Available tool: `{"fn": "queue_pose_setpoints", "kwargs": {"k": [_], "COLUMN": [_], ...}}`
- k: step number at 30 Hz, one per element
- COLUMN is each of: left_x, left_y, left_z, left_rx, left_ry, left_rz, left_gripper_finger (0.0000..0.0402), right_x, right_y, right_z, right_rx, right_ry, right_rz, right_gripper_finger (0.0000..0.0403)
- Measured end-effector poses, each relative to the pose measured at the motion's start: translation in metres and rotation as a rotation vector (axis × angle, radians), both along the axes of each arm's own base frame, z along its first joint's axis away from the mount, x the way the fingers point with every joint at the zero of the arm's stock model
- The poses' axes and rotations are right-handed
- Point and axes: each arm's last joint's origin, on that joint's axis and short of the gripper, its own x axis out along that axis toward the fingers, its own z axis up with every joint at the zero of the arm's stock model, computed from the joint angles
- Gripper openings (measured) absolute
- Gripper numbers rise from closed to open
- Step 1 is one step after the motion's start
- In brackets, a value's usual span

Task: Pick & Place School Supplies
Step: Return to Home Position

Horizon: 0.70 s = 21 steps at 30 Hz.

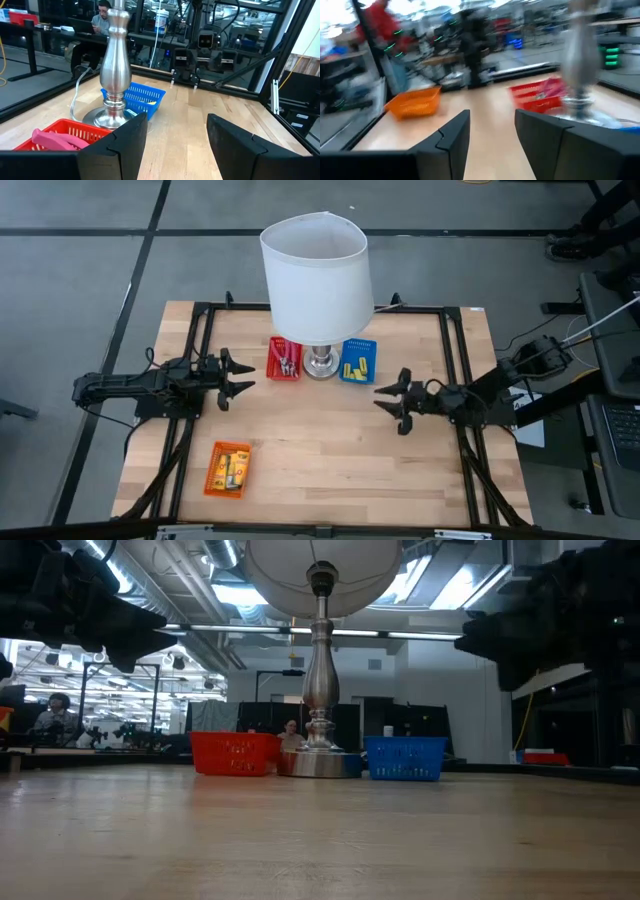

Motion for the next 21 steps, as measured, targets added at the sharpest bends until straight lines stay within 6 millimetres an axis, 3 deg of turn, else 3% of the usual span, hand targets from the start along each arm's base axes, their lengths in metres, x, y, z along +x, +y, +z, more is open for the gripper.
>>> {"fn": "queue_pose_setpoints", "kwargs": {"k": [6,10,21], "left_x": [0.0,0.0,0.0], "left_y": [0.0,0.0,0.0], "left_z": [0.0,0.0,0.0], "left_rx": [0.0,0.0,0.0], "left_ry": [0.0,0.0,0.0], "left_rz": [0.0,-0.001,0.0], "left_gripper_finger": [0.0203,0.0203,0.0203], "right_x": [0.001,-0.004,-0.048], "right_y": [-0.015,-0.019,-0.03], "right_z": [-0.007,0.002,0.016], "right_rx": [-0.09,-0.099,-0.134], "right_ry": [0.074,0.076,0.175], "right_rz": [0.049,0.08,0.09], "right_gripper_finger": [0.016,0.016,0.016]}}
